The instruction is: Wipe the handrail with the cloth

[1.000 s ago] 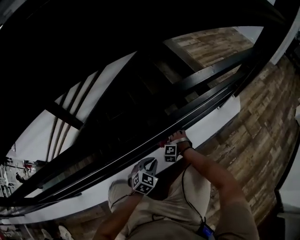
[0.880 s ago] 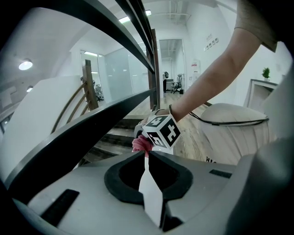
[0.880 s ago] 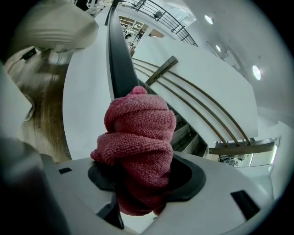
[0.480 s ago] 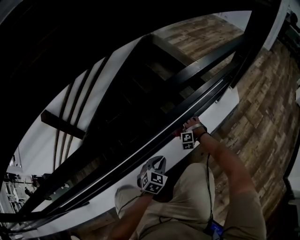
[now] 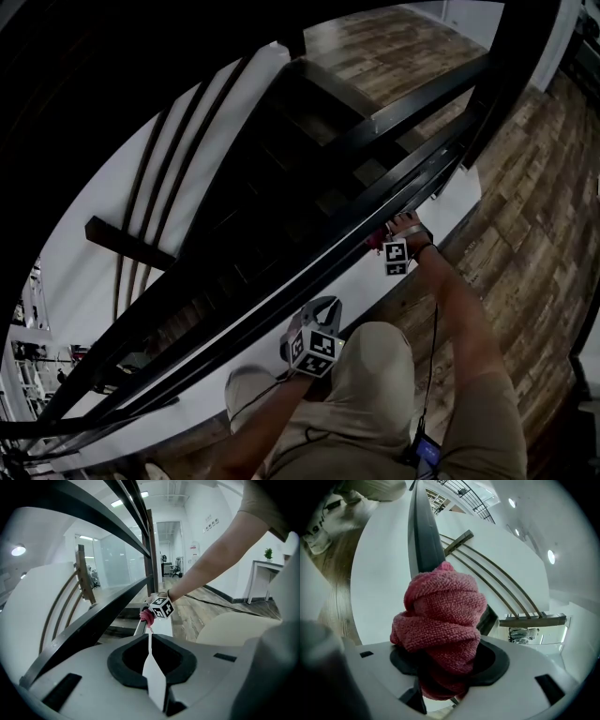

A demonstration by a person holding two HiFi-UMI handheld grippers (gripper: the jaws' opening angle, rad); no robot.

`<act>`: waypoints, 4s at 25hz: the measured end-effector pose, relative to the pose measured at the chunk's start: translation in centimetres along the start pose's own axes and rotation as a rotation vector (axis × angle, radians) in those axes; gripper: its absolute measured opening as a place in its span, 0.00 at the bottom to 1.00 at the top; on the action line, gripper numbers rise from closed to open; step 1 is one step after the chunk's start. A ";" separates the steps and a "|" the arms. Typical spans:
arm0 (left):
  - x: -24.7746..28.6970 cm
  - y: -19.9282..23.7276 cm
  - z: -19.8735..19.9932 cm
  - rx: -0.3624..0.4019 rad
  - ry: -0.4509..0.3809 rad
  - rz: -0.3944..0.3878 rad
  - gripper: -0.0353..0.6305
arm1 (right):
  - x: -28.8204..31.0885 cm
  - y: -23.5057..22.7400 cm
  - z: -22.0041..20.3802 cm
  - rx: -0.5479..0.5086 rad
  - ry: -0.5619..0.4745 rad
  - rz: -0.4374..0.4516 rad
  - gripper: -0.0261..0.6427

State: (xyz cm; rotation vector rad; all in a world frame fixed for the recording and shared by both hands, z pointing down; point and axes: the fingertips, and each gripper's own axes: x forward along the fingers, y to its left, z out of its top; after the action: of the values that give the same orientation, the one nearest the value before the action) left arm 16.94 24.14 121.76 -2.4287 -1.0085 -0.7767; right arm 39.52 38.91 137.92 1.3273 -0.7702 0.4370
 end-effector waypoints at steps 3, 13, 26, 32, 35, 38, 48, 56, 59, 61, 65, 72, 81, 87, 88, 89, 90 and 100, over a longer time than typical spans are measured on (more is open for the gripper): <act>-0.2 0.6 -0.5 -0.005 0.018 0.021 0.09 | 0.8 -0.6 -3.1 0.000 0.036 -0.016 0.40; -1.2 1.0 -2.3 0.024 0.068 0.052 0.09 | 3.6 -1.8 -14.1 0.023 0.357 0.089 0.40; -4.5 1.5 -5.8 0.011 0.115 0.065 0.09 | 2.4 -2.7 -19.2 0.249 0.501 -0.089 0.41; -5.3 1.8 -7.6 -0.008 0.130 0.068 0.09 | 1.2 -2.5 -19.4 0.493 0.474 -0.194 0.32; -5.5 2.0 -7.6 -0.016 0.123 0.082 0.09 | 0.6 -2.5 -21.5 0.624 0.539 -0.180 0.23; -6.4 2.3 -7.8 -0.038 0.111 0.092 0.09 | -0.5 -0.2 -23.5 1.009 0.546 -0.140 0.13; -16.3 5.2 -3.9 -0.114 -0.040 0.146 0.09 | -21.1 -7.5 -7.8 1.485 -0.281 -0.212 0.13; -25.4 6.7 -4.6 -0.173 -0.193 0.273 0.09 | -37.7 -16.2 9.3 1.204 -0.730 -0.203 0.13; -29.1 8.3 -5.0 -0.181 -0.222 0.327 0.09 | -41.7 -17.6 15.7 1.097 -0.837 -0.181 0.13; -31.3 9.3 -5.2 -0.187 -0.237 0.356 0.09 | -43.8 -17.8 19.5 1.028 -0.893 -0.151 0.13; -36.3 10.1 -5.7 -0.219 -0.295 0.397 0.09 | -47.3 -17.4 26.6 0.885 -0.977 -0.089 0.13; -41.2 12.5 -6.8 -0.259 -0.343 0.475 0.09 | -49.6 -14.7 36.6 0.392 -1.105 0.063 0.13; -40.9 13.7 -5.1 -0.244 -0.333 0.464 0.09 | -42.3 -8.8 35.8 0.101 -0.941 0.482 0.13; -40.2 13.2 -4.8 -0.234 -0.304 0.469 0.09 | -40.5 -7.8 36.4 -0.082 -0.824 0.468 0.13; -40.3 12.6 -4.4 -0.234 -0.299 0.458 0.09 | -41.0 -7.5 36.1 -0.091 -0.817 0.466 0.13; -40.5 12.4 -3.9 -0.231 -0.293 0.449 0.09 | -41.4 -7.5 35.8 -0.097 -0.811 0.462 0.13; -40.7 12.4 -3.4 -0.224 -0.288 0.444 0.09 | -41.6 -7.6 35.7 -0.102 -0.807 0.462 0.13; -40.1 12.9 -2.6 -0.217 -0.301 0.416 0.09 | -41.2 -8.1 35.8 -0.079 -0.798 0.462 0.13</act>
State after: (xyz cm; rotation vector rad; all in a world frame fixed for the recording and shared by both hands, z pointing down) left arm 2.06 -6.52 96.87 -2.8687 -0.4966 -0.4009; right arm 7.99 8.19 104.63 1.2361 -1.7595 0.2171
